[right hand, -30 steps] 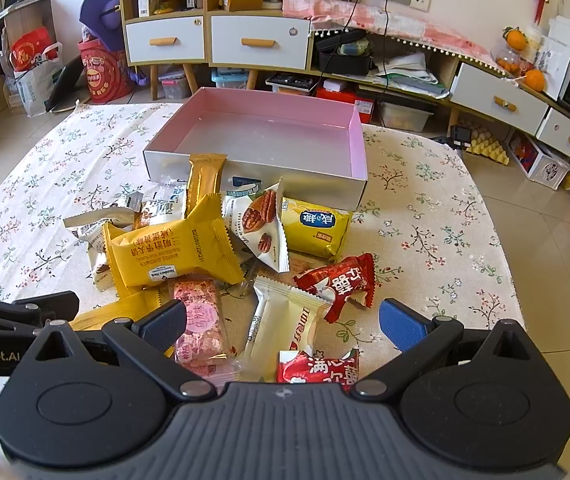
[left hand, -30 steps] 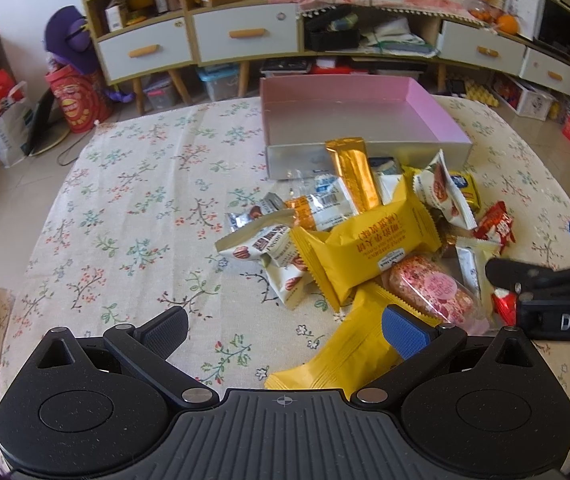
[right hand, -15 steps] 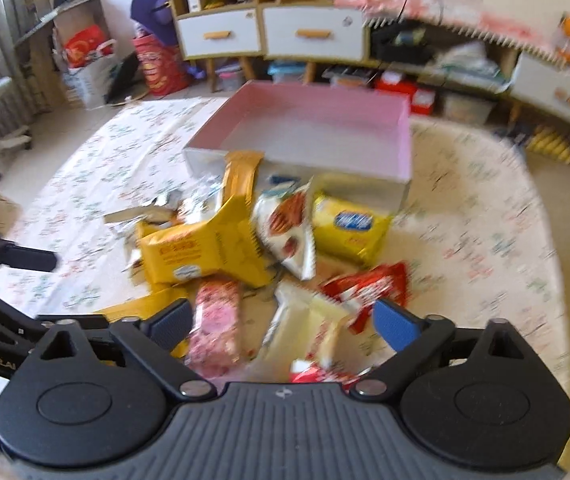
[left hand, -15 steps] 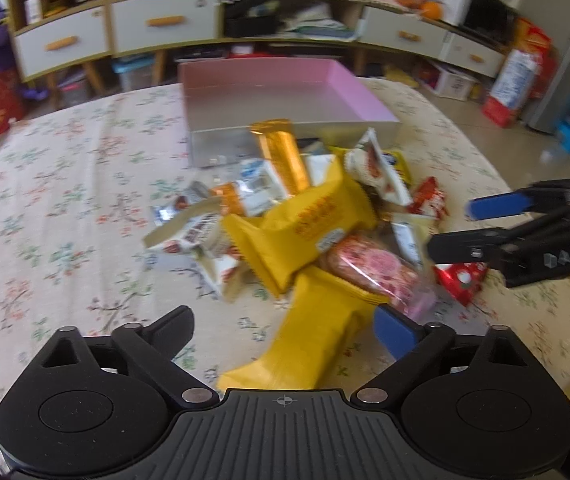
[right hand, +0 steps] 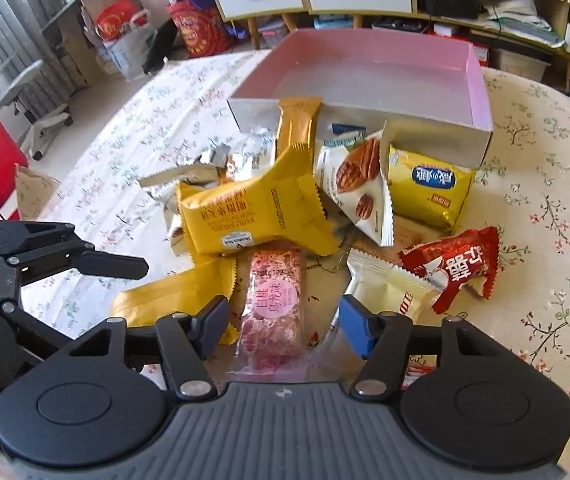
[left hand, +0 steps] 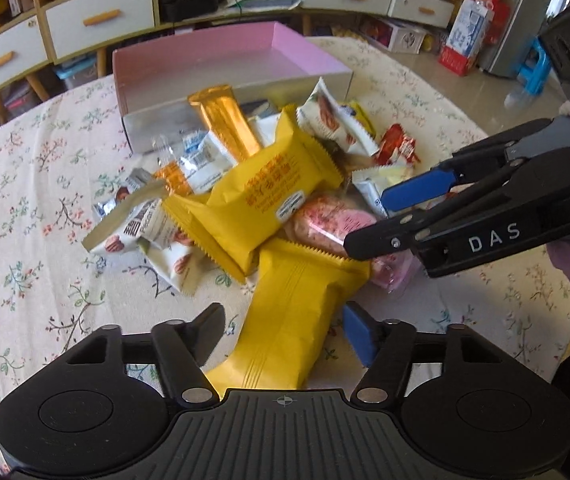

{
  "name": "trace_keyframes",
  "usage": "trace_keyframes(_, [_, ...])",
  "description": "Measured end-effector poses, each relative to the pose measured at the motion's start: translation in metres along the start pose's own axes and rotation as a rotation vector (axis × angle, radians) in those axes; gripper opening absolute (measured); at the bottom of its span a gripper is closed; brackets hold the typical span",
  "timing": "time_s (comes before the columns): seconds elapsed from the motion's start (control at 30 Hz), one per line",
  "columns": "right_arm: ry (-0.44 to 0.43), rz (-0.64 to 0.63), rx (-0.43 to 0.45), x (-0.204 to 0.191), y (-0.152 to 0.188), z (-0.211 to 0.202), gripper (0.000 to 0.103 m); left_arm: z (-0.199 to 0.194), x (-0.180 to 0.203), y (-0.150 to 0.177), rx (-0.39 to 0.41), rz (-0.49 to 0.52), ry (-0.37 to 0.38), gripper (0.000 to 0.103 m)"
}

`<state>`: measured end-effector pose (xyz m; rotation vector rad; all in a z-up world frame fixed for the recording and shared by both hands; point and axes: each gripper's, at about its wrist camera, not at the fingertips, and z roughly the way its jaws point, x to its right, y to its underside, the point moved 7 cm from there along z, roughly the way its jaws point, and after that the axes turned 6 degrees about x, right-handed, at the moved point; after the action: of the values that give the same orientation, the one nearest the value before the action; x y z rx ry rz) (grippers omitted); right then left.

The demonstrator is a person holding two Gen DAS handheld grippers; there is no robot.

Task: Organize snacks
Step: 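Grasp the long yellow bread bag with the left tool while the right tool grasps the pink pastry bag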

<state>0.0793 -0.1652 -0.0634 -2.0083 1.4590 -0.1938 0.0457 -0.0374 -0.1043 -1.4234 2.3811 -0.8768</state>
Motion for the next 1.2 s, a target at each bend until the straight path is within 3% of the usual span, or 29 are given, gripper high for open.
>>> trace_keyframes(0.3, [0.010,-0.021,-0.012,-0.002,-0.003,0.010,0.054,0.011,0.002,0.010,-0.049,0.016,-0.015,0.050])
trace_keyframes(0.6, [0.038,-0.099,-0.014,-0.011,-0.002,0.020,0.058,0.011,0.003,0.011,-0.057,0.015,-0.024,0.041])
trace_keyframes(0.63, [0.034,-0.094,-0.017,-0.012,-0.002,0.021,0.057,0.010,0.003,0.011,-0.057,0.015,-0.025,0.039])
trace_keyframes(0.7, [0.023,-0.057,-0.053,-0.010,0.000,0.027,0.047,0.008,0.003,0.011,-0.060,0.013,-0.029,0.038])
trace_keyframes(0.8, [0.063,-0.085,-0.040,-0.011,0.000,0.025,0.030,0.007,0.002,0.010,-0.064,-0.012,-0.025,0.038])
trace_keyframes(1.2, [0.022,-0.047,-0.007,-0.020,-0.004,0.005,0.029,-0.017,0.007,0.002,-0.004,-0.036,0.002,0.037])
